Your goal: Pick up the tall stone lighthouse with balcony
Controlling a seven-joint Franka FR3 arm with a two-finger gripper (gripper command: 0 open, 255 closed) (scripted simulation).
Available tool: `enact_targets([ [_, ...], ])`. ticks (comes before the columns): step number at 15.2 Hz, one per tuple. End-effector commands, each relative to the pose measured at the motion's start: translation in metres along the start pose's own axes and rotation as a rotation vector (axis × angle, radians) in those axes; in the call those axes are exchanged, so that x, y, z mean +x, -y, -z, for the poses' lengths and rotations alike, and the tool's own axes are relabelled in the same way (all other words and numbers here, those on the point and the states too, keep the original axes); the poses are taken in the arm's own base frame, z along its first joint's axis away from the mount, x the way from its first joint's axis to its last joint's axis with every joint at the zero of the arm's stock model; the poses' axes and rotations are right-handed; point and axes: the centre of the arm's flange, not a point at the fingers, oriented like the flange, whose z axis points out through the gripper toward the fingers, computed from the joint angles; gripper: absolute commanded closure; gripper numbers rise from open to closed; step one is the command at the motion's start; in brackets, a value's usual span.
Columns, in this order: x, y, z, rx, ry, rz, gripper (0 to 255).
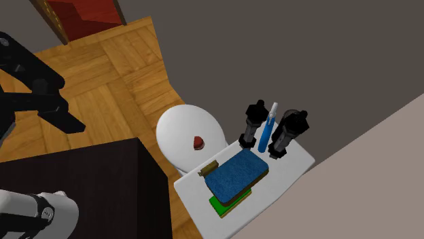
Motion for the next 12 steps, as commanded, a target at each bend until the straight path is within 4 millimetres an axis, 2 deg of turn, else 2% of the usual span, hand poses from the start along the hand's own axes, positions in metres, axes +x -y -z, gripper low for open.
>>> enact_targets([
  [1,0.000,0.000,0.000,0.000,0.000,0.000,0],
  [12,0.068,0.074,-0.096,0.045,-0.032,-0.058,0],
])
